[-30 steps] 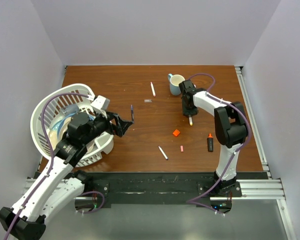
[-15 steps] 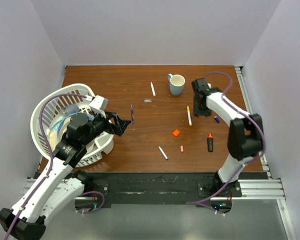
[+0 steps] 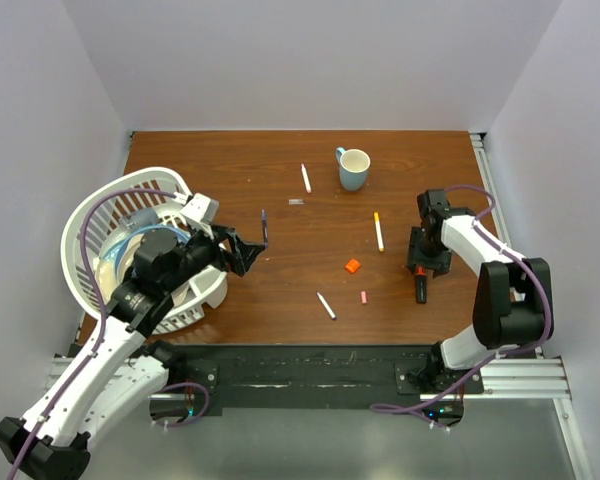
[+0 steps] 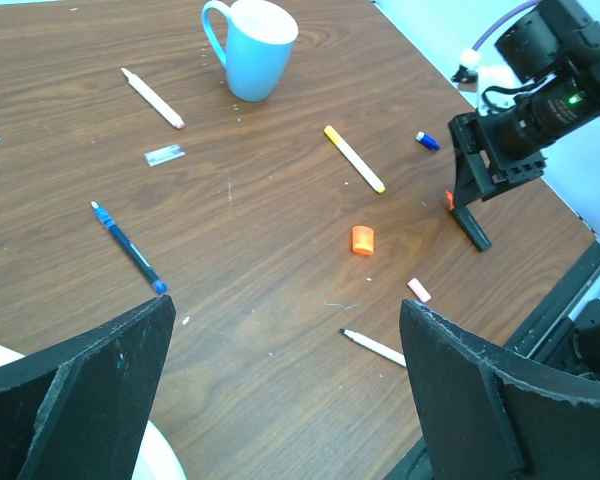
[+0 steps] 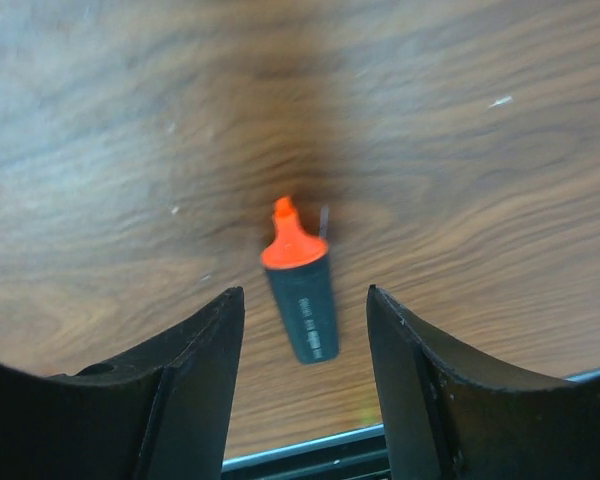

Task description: Insert the pens into the pen caps

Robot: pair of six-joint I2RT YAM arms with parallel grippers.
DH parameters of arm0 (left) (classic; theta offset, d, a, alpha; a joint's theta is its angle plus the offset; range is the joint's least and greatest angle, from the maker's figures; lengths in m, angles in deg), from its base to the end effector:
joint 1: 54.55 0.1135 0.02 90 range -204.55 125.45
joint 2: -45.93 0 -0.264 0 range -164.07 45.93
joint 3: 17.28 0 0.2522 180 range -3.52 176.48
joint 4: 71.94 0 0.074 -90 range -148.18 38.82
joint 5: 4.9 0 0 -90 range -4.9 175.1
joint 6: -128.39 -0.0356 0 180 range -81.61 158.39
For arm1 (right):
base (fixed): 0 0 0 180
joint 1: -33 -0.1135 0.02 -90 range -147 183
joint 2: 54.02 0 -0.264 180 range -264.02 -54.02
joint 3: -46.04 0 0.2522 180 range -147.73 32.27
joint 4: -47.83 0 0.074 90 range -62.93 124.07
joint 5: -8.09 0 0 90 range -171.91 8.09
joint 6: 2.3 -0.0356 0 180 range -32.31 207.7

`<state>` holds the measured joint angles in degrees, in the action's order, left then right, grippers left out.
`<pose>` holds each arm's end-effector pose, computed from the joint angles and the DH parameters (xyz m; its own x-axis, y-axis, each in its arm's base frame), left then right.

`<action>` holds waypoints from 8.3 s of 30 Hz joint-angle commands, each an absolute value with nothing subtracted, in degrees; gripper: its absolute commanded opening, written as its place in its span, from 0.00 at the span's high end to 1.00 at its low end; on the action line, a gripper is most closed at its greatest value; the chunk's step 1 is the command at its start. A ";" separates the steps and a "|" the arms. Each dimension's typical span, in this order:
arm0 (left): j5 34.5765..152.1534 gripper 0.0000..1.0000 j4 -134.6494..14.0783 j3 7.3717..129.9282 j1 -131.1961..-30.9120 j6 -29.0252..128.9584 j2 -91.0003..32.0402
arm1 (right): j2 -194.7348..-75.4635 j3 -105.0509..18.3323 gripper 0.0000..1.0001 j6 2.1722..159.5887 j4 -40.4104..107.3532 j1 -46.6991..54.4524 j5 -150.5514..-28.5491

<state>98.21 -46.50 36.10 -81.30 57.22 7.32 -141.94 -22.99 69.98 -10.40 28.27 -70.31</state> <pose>0.1431 -0.0812 0.3224 -0.3622 -0.1694 -0.9166 0.5499 0.7551 -0.3569 0.2730 0.0154 0.1895 -0.9364 0.2217 -0.2720 0.2613 0.9579 -0.1189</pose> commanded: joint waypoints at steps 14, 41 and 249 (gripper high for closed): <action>97.58 0.01 -48.34 35.33 -81.80 55.44 8.48 | -150.17 -23.62 0.57 70.38 -9.53 29.93 -76.37; 107.09 0.11 -66.70 36.73 -87.33 65.37 -8.65 | -122.93 -26.44 1.00 42.19 11.54 -1.35 -78.57; 86.95 1.00 -66.18 31.72 -95.33 68.97 -3.82 | -132.15 -39.53 1.00 44.62 21.24 -24.11 -61.18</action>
